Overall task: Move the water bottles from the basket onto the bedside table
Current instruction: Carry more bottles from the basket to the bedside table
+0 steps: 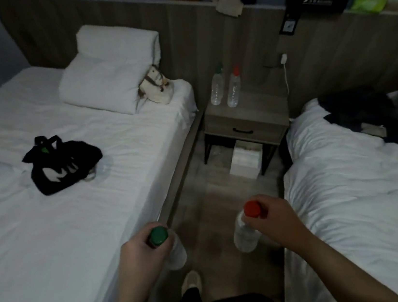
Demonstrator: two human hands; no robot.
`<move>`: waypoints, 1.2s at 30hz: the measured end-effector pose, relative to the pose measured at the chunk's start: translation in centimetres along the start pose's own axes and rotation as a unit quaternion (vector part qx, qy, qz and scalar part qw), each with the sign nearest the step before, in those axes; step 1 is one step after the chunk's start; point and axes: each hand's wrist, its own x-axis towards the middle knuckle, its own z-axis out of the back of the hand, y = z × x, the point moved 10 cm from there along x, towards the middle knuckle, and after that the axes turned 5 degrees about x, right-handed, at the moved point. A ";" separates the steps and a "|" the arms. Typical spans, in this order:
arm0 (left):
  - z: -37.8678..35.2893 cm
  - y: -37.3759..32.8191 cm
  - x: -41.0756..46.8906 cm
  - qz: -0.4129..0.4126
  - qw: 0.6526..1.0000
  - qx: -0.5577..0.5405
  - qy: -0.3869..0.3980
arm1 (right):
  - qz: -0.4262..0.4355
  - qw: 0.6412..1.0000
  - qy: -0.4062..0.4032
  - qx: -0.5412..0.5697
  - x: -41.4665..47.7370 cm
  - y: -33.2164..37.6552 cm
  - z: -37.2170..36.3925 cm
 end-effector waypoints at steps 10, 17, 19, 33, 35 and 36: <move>-1.0 -3.4 14.0 -0.126 0.985 0.069 0.094 | -0.078 0.993 -0.080 0.027 8.8 -0.1 -0.3; -3.4 -4.5 18.8 -0.127 0.981 0.071 0.131 | -0.123 0.986 -0.099 0.059 11.5 -2.2 -0.3; -4.8 -4.8 20.1 -0.123 0.979 0.078 0.141 | -0.146 0.981 -0.103 0.075 12.4 -3.3 0.1; -15.6 -12.8 31.7 -0.096 0.985 0.070 0.128 | -0.146 0.986 -0.047 0.069 27.3 -11.2 7.8; -16.5 -14.5 33.6 -0.093 0.988 0.062 0.110 | -0.129 0.989 -0.045 0.058 29.9 -11.4 9.8; -16.8 -15.3 34.5 -0.086 0.990 0.060 0.097 | -0.124 0.990 -0.042 0.055 31.2 -11.5 10.9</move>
